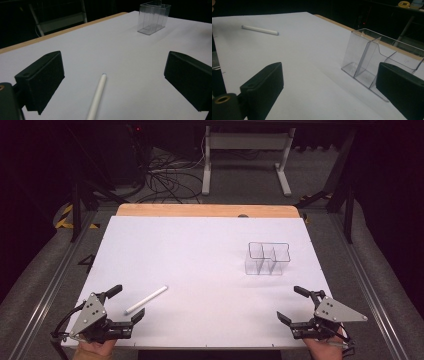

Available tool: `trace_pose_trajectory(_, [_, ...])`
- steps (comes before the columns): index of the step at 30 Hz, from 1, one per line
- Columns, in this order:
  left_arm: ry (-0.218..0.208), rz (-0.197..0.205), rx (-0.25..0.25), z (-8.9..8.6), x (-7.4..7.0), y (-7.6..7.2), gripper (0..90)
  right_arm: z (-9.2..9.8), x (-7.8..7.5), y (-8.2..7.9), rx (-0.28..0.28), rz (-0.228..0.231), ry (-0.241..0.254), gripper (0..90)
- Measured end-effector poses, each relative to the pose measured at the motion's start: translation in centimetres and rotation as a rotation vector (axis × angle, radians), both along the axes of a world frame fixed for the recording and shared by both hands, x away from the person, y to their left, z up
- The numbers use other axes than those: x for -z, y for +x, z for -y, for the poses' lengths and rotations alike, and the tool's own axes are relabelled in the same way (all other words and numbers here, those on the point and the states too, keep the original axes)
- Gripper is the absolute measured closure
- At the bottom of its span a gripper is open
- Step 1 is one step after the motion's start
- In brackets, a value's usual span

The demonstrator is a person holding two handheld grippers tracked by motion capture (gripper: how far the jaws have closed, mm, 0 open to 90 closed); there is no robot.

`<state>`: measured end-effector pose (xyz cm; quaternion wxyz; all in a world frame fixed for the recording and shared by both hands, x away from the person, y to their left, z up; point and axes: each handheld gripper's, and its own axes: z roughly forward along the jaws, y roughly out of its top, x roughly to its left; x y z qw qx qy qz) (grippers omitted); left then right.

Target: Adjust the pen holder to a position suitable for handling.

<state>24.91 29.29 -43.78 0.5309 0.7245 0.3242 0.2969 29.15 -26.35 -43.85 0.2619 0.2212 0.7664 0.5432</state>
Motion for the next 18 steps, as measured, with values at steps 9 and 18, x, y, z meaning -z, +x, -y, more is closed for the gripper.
trace_pose_trajectory(9, [0.018,0.013,-0.001,0.22,-0.02,-0.12,3.6,0.01,-0.07,-0.12,0.005,0.014,-0.01,9.0])
trace_pose_trajectory(18, [0.021,0.02,-0.003,0.25,0.02,-0.18,3.5,-0.1,-0.24,-0.13,0.006,0.021,-0.016,10.1])
